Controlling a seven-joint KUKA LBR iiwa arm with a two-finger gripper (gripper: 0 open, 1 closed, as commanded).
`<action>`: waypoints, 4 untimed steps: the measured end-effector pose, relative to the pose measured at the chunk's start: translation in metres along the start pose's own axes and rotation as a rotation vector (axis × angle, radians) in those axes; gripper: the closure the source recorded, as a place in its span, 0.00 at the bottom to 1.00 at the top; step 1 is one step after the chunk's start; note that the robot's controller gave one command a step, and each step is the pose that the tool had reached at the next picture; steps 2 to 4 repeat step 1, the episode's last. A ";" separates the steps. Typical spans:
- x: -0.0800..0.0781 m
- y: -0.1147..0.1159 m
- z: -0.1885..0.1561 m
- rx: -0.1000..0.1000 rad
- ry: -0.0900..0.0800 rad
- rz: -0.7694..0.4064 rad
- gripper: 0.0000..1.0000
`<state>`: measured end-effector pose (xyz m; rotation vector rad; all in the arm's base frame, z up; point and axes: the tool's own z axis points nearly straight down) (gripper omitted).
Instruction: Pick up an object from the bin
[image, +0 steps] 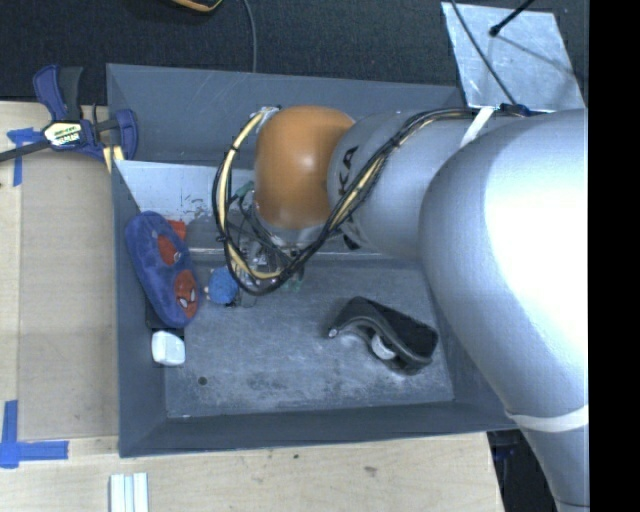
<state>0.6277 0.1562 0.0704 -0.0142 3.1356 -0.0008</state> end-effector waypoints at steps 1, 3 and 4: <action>0.007 0.042 -0.172 -0.004 -0.007 -0.002 1.00; 0.007 0.042 -0.172 -0.004 -0.007 -0.002 1.00; 0.007 0.042 -0.172 -0.004 -0.007 -0.002 1.00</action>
Offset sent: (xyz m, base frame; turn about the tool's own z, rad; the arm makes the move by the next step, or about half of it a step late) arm -0.0108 0.0409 0.1651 0.0009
